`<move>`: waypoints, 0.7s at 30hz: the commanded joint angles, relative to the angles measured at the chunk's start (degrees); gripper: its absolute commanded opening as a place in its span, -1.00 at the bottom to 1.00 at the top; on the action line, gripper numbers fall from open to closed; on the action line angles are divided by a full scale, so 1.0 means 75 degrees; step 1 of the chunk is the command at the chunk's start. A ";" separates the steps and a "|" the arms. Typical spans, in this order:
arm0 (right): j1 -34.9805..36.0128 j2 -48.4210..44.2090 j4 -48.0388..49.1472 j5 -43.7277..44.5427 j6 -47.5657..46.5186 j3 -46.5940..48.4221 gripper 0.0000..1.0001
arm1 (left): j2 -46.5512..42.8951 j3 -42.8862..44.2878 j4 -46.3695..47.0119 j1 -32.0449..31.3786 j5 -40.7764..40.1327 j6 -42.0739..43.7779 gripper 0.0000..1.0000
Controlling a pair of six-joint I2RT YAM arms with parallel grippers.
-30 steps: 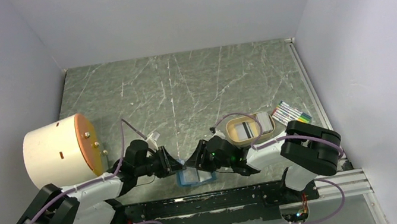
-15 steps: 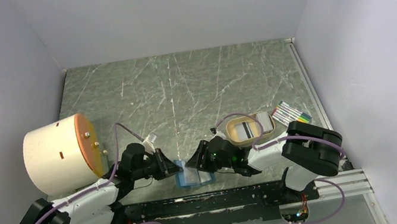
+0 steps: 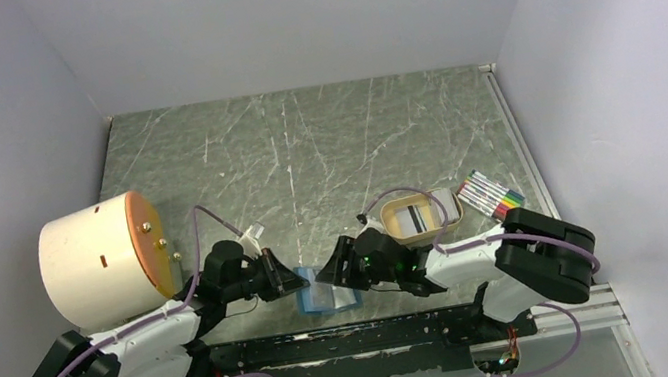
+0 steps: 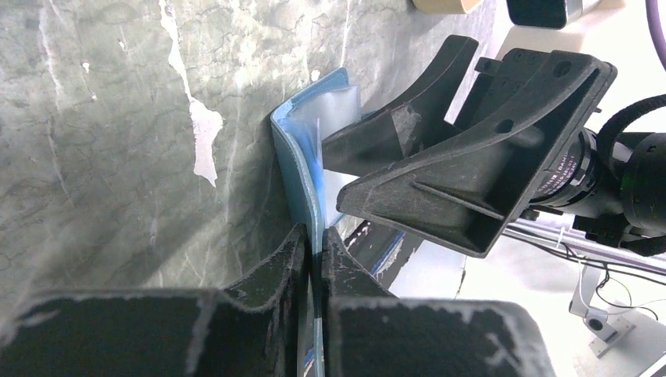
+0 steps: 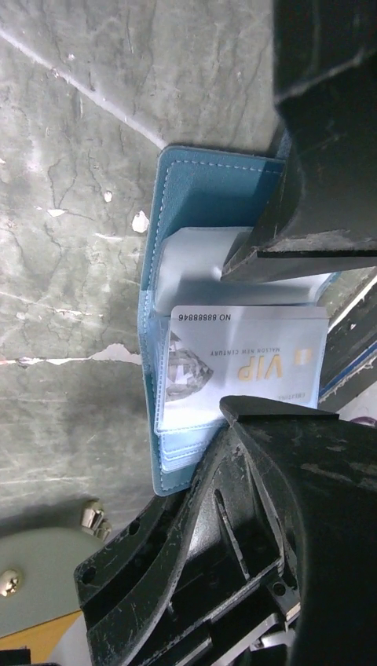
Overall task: Put the credit cards into the card holder
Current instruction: Insert the credit card into the card holder.
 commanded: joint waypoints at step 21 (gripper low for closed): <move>-0.0173 0.0889 0.1953 -0.0610 -0.0101 -0.0470 0.01 | 0.0765 -0.0279 0.3253 -0.0075 0.1078 -0.0738 -0.82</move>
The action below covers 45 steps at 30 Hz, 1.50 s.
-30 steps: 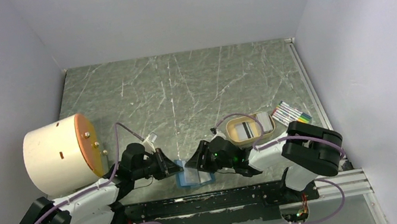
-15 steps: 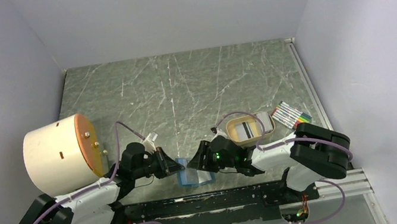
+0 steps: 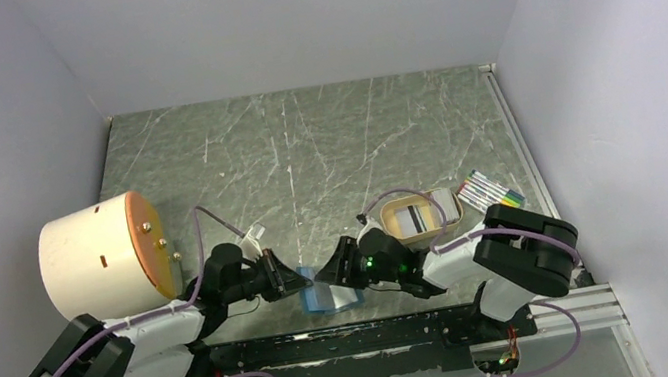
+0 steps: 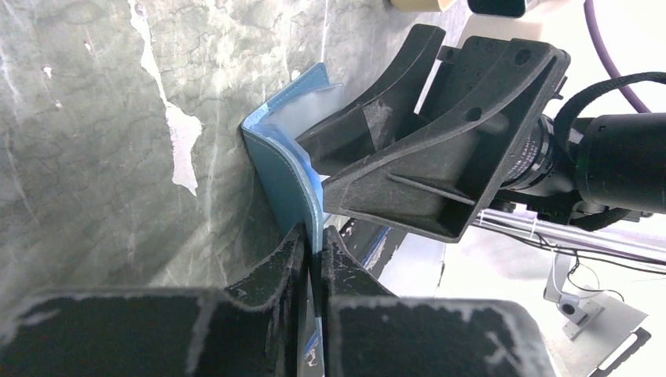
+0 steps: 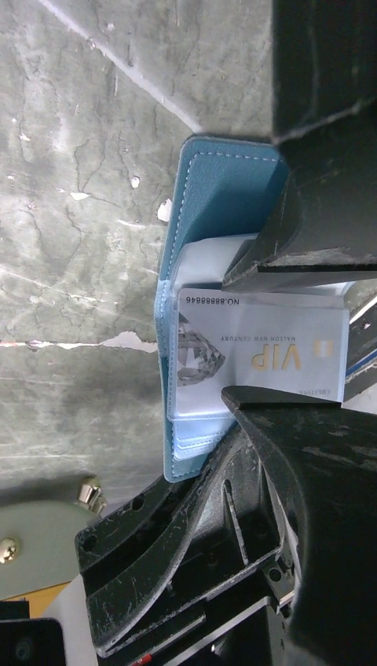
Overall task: Put the credit cards into the card holder
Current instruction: Insert the credit card into the card holder.
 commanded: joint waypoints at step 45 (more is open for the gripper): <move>-0.0124 -0.1144 -0.0892 -0.0343 -0.1209 0.0074 0.36 | -0.0014 0.1408 -0.1737 -0.0147 -0.0256 0.0781 -0.82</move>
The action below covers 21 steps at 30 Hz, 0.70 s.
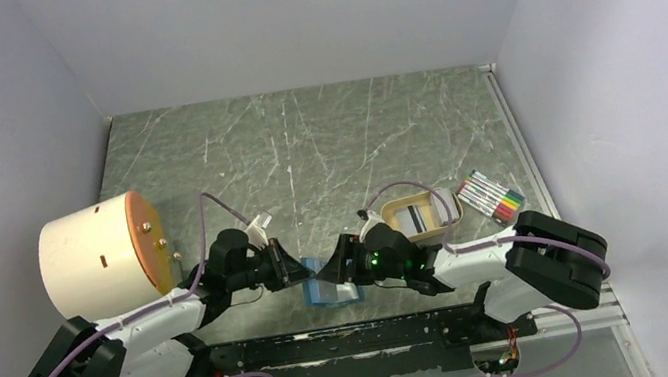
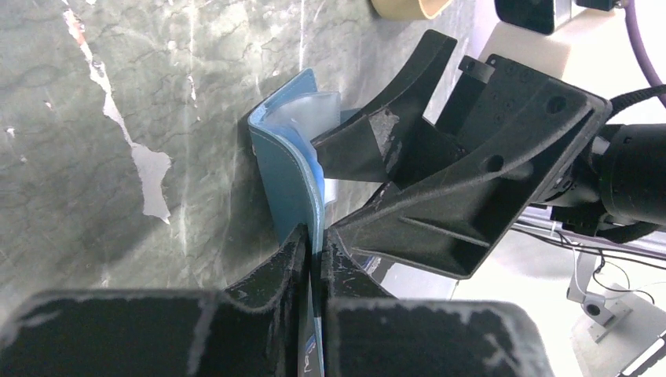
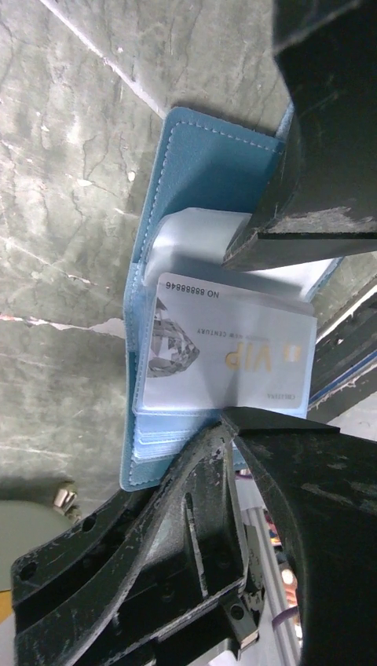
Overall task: Put the credit cards into the card holder
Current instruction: Insert the credit card into the card holder.
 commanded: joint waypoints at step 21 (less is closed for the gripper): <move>0.0437 0.0136 -0.0726 0.0427 -0.0336 0.0658 0.35 | 0.0264 0.0995 -0.1482 -0.0110 -0.0346 0.0027 -0.82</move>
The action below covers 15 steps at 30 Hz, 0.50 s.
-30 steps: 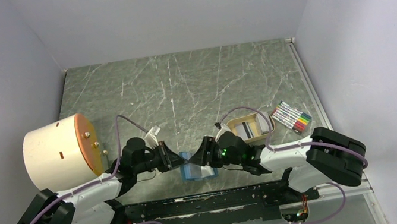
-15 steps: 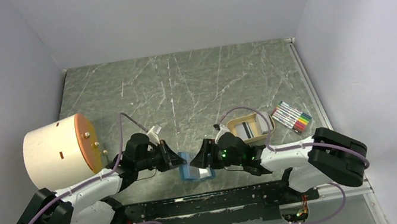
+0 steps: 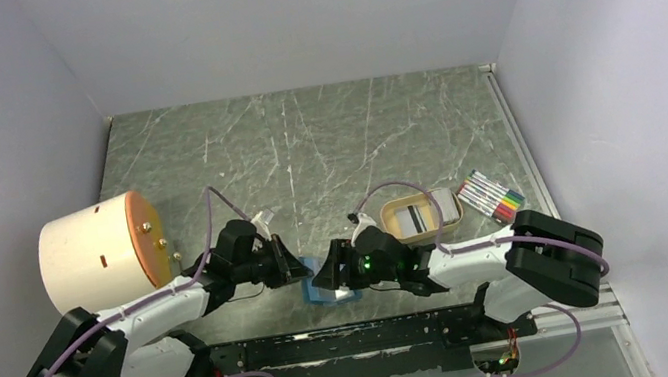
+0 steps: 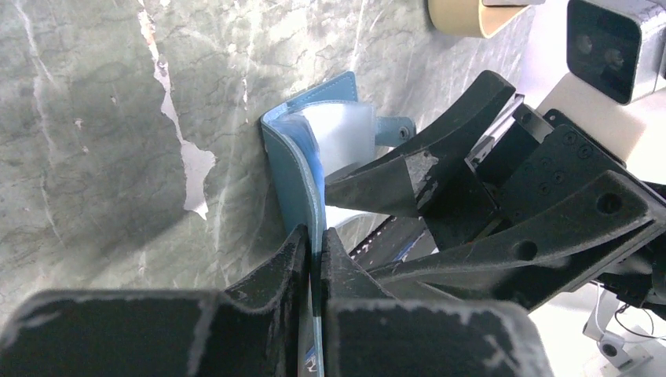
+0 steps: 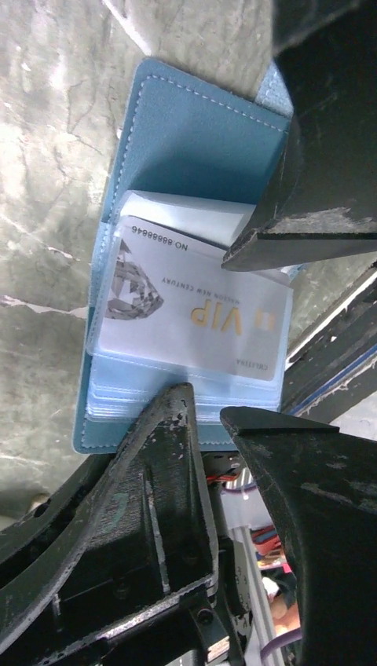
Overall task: Put the credit cards into the card holder
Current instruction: Insert the credit card into the card holder.
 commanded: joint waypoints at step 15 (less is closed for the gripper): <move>-0.0089 0.0101 0.0885 0.0208 0.0260 -0.0419 0.27 | -0.0197 -0.0399 0.1293 -0.0086 0.0470 -0.0508 -0.82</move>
